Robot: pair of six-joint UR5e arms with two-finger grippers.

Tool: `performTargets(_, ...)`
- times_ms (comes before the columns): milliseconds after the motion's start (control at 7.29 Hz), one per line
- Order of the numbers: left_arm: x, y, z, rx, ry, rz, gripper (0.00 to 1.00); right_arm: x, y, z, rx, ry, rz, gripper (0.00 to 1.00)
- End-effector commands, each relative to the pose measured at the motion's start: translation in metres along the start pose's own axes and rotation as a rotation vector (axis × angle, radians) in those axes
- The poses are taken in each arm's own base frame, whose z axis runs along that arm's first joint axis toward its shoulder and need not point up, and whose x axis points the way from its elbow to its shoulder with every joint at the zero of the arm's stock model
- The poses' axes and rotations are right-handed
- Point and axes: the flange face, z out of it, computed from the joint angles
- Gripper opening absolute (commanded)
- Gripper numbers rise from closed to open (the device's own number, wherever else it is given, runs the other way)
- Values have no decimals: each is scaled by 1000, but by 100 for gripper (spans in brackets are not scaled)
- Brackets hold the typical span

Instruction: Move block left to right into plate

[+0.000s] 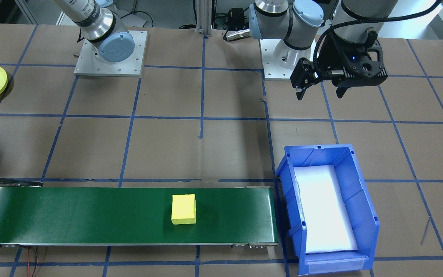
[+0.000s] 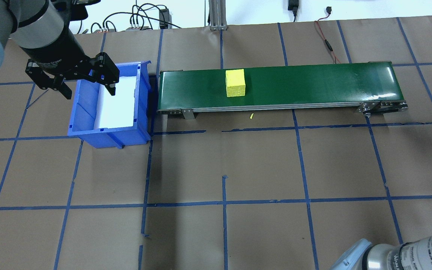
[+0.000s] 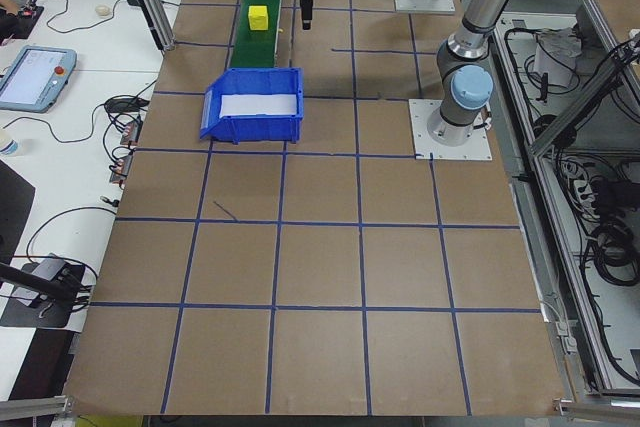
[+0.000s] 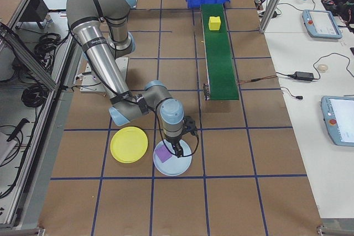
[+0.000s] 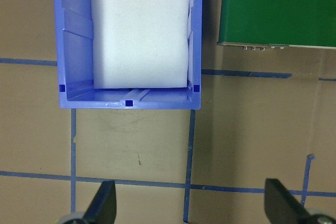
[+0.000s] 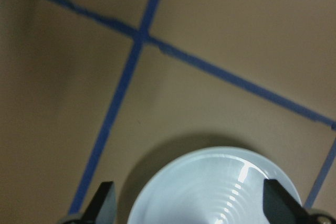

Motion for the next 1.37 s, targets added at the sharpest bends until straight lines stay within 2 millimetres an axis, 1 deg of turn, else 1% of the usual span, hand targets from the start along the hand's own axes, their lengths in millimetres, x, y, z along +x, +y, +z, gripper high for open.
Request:
performTargets(0,0,0,0,1,-5,6,100,-96,-118,-43,67,-56,82,99)
performTargets(137,1,1,-1,2,0,6,100,-158,-181,-59,86,-71,178,98)
performTargets(275,0,0,-1,4,1,5,100,-219,-238,-81,116,-73,227,98)
performTargets(412,0,0,-1,4,1,5,100,-274,-271,-95,86,-97,289,98)
performTargets(549,0,0,-1,5,4,5,100,-323,-294,-104,79,-134,378,98)
performTargets(686,1,0,-2,8,6,5,100,-349,-306,-100,68,-149,426,98)
performTargets(961,1,0,-3,11,8,3,100,-365,-317,-92,73,-259,508,98)
performTargets(1235,1,0,-2,10,6,0,100,-374,-328,-62,43,-328,505,99)
